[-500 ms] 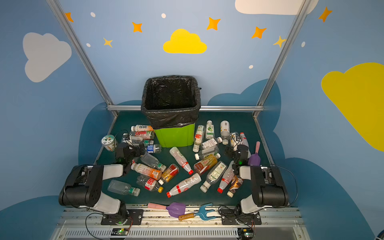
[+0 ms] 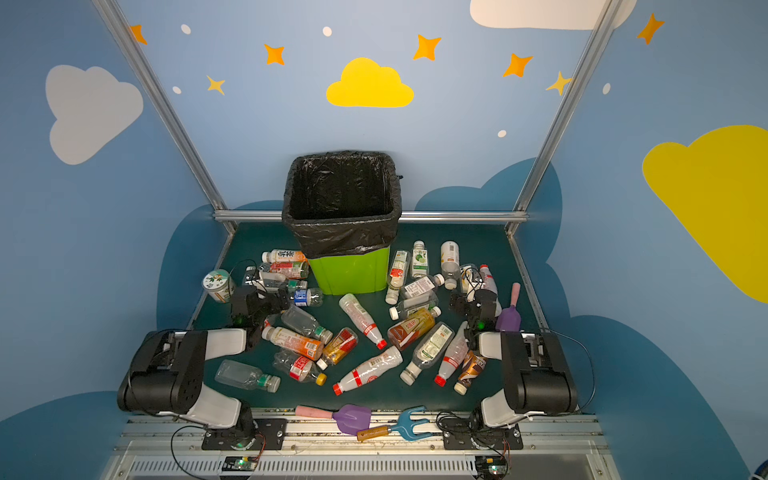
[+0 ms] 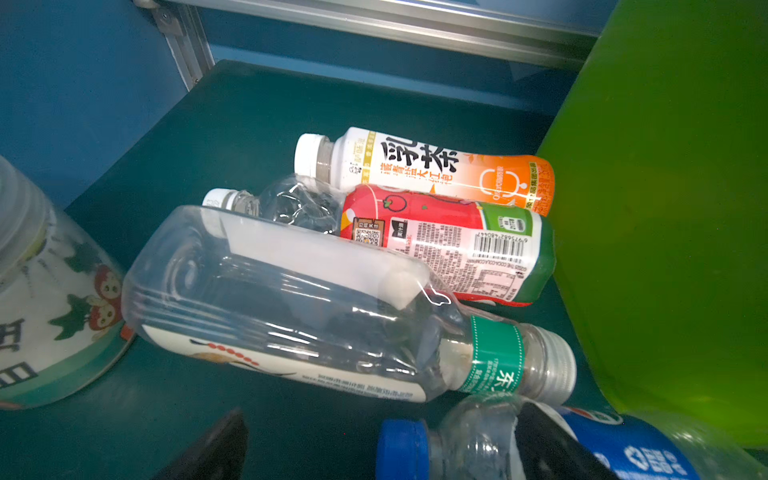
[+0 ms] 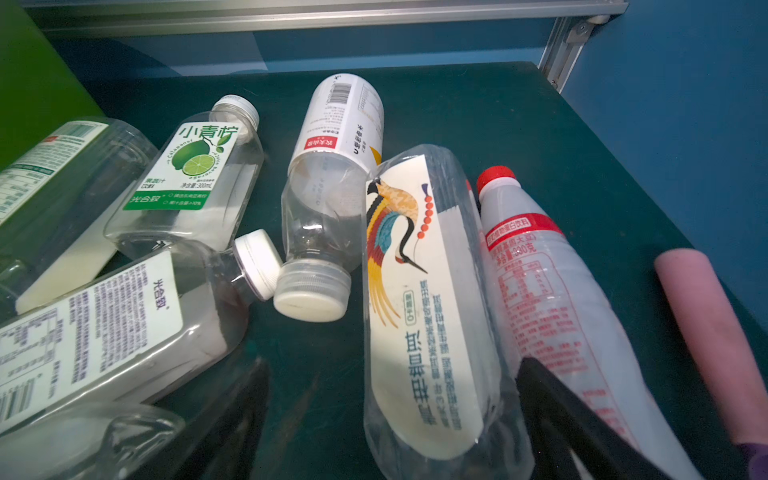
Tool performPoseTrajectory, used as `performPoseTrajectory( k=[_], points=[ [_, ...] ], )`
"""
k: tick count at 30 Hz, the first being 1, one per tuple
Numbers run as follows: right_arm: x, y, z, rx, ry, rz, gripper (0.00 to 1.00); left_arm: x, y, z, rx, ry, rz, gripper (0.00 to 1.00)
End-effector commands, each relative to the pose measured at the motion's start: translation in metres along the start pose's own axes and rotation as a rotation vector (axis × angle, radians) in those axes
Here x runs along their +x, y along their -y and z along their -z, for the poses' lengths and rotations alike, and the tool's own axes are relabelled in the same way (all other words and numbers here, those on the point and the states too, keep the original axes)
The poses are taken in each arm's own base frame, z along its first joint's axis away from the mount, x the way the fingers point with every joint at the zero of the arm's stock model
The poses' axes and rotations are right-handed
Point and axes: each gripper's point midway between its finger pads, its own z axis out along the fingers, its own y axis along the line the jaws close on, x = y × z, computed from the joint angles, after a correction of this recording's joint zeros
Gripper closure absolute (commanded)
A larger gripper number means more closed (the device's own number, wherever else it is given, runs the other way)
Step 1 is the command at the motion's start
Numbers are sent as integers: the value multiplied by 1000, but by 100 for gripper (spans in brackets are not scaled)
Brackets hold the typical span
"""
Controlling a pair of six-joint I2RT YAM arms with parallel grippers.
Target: Throw the plastic bottles in the bin
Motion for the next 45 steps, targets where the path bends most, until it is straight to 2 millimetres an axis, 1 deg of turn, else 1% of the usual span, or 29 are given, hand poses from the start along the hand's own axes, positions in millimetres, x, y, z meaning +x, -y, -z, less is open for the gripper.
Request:
performPoseTrajectory(
  k=[1, 13, 17, 18, 20, 21, 23, 25, 27, 28, 30, 33, 37, 41, 45],
  points=[
    [-8, -1, 1, -1, 24, 8, 8, -3, -1, 2, -5, 14, -5, 0],
    [-7, -1, 1, -19, 23, -6, 9, -4, -3, 2, -1, 15, 10, 0],
    [-12, 7, 4, -10, 30, -52, 9, -13, -22, 6, -104, 20, 70, 0],
    [-14, 7, 6, -7, 33, -52, 9, -16, -23, 8, -112, 31, 73, 0],
    [-19, 12, 10, 17, 33, -67, 10, -25, -36, 16, -193, 33, 114, 0],
    [-20, 18, 13, 47, 9, -90, 10, -32, -40, 20, -214, 30, 124, 0],
    [-27, 24, 21, 69, -43, -120, 11, -43, -45, 28, -241, -4, 118, 0],
    [-39, 29, 34, 86, -111, -162, 12, -56, -46, 36, -264, -46, 100, 0],
    [-48, 29, 49, 89, -172, -211, 12, -65, -47, 45, -287, -86, 92, 0],
    [-57, 28, 56, 85, -183, -228, 13, -70, -51, 51, -318, -102, 111, 0],
    [-62, 26, 74, 86, -233, -285, 14, -76, -56, 61, -366, -145, 131, 0],
    [-55, 29, 99, 129, -310, -370, 14, -80, -53, 71, -365, -206, 144, 0],
    [-32, 34, 124, 190, -435, -430, 13, -79, -47, 82, -340, -244, 181, 0],
    [-13, 31, 139, 197, -540, -455, 13, -79, -48, 96, -350, -232, 240, 0],
    [5, 16, 150, 145, -647, -520, 14, -89, -39, 110, -289, -178, 249, 0]
  ],
)
